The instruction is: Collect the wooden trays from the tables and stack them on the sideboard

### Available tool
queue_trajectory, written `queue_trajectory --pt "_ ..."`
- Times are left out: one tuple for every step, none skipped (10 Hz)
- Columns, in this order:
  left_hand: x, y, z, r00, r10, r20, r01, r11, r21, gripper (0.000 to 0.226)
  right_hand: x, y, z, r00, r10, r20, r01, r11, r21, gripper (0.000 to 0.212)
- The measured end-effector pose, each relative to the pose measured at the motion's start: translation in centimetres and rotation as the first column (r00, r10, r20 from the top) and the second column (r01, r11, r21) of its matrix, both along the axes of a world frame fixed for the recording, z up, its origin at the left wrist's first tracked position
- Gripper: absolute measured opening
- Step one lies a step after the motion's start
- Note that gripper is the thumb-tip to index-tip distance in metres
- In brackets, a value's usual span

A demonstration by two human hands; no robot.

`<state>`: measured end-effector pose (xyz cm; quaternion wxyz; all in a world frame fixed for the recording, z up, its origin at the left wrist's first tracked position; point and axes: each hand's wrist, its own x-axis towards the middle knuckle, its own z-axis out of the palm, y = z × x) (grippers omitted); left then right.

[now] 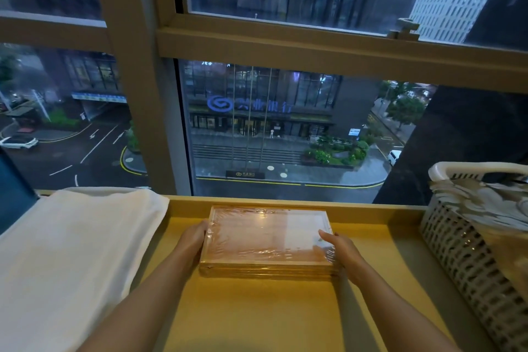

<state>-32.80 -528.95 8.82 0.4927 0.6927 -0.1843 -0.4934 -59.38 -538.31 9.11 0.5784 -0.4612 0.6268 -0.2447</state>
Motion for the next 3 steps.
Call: queue_trajectory --pt "0.0 0.0 0.9 0.961 -0.134 0.24 0.143 0.989 -0.022 0.048 0.3 1.2 1.9 0.999 0.03 -0.043 -0.033 0.996 -0.086 0.066" --pt "1.1 -0.7 2.8 0.516 -0.258 0.817 0.254 0.957 0.142 0.062 1.3 2.9 6.7 0.991 0.118 -0.055 -0.131 0.914 -0.384 0.065" --pt "2.8 -1.3 6.3 0.168 -0.212 0.963 0.244 0.955 0.168 0.064 1.1 6.3 14.4 0.96 0.237 0.146 -0.081 0.738 -0.67 0.039"
